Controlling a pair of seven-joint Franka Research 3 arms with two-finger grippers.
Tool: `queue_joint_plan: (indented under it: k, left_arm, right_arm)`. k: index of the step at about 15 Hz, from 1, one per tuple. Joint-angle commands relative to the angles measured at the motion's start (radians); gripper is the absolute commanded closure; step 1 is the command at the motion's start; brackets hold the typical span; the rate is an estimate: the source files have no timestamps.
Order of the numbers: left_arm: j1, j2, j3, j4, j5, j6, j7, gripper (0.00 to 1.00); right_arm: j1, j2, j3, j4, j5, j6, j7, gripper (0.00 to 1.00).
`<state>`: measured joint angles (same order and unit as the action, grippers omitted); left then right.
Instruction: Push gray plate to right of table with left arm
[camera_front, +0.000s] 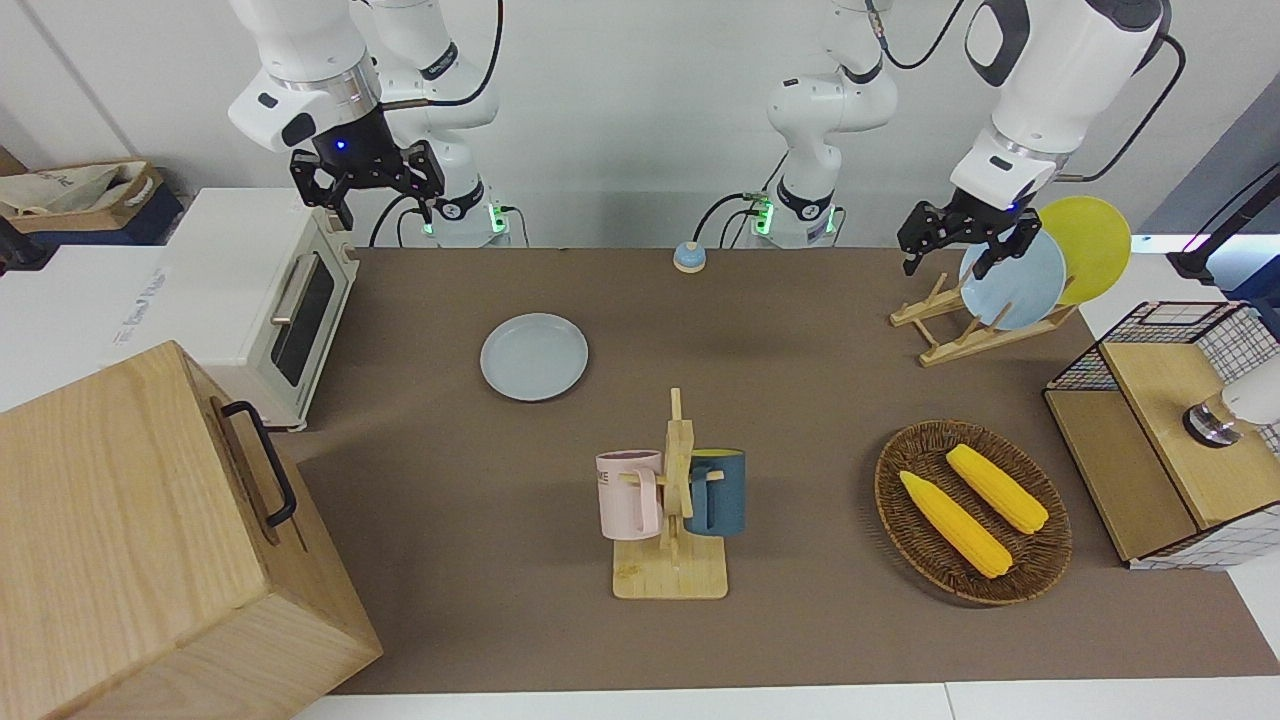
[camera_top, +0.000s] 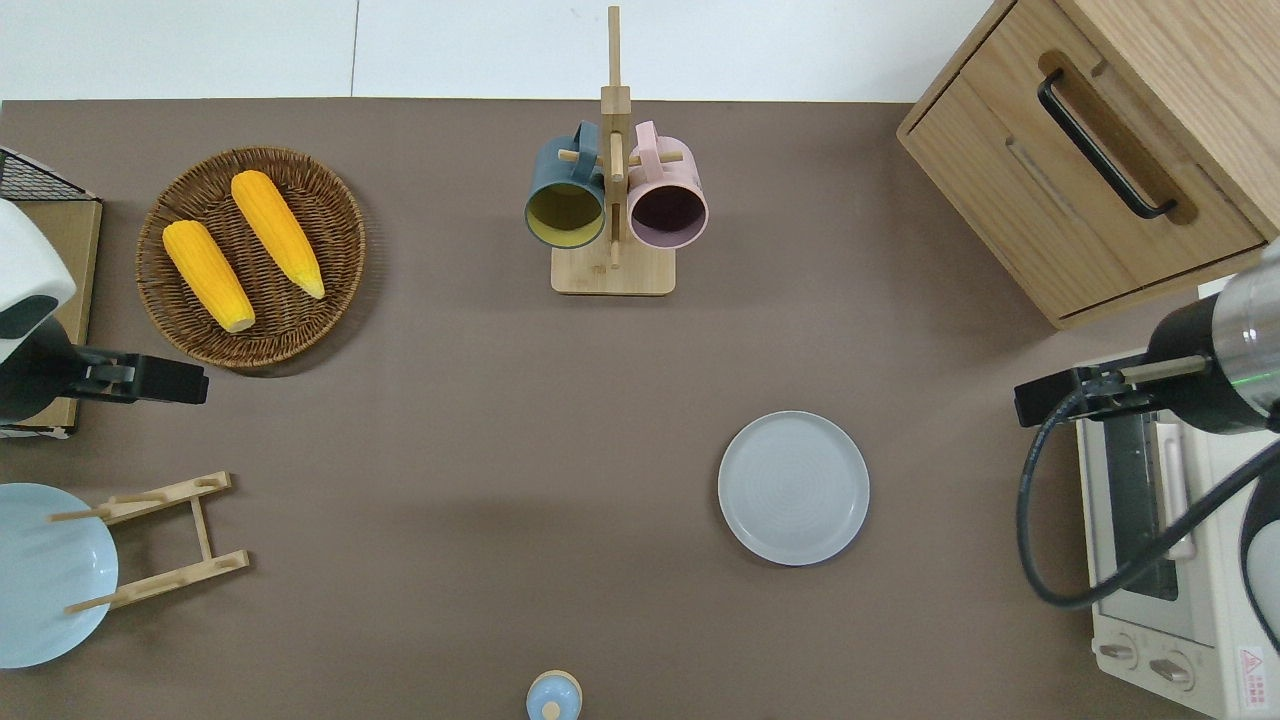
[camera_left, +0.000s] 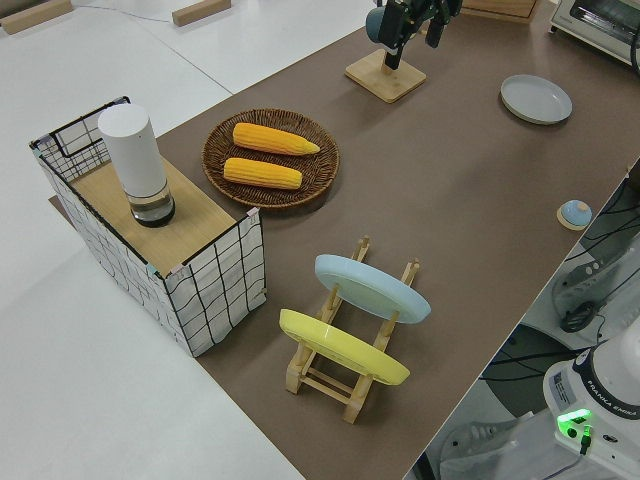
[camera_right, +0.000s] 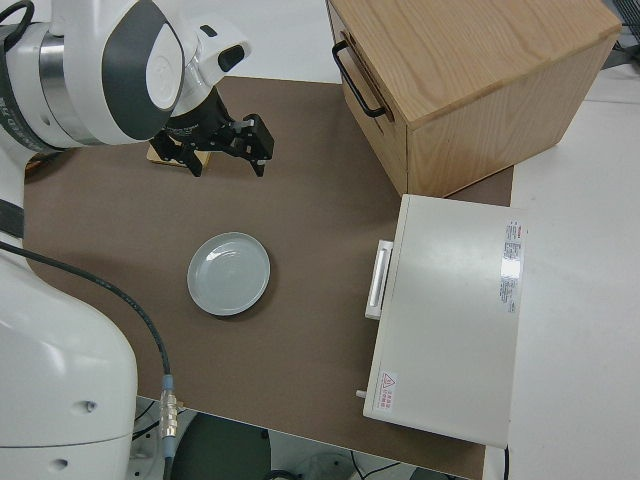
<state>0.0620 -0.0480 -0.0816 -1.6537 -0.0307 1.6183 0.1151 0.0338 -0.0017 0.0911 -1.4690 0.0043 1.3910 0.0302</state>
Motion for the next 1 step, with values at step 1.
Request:
queue_joint_plan:
  k: [1]
  left_arm:
    - [0.007, 0.011, -0.003, 0.025, 0.014, -0.026, 0.015, 0.01]
  right_arm:
    - [-0.011, -0.008, 0.006, 0.001, 0.008, -0.012, -0.001, 0.017]
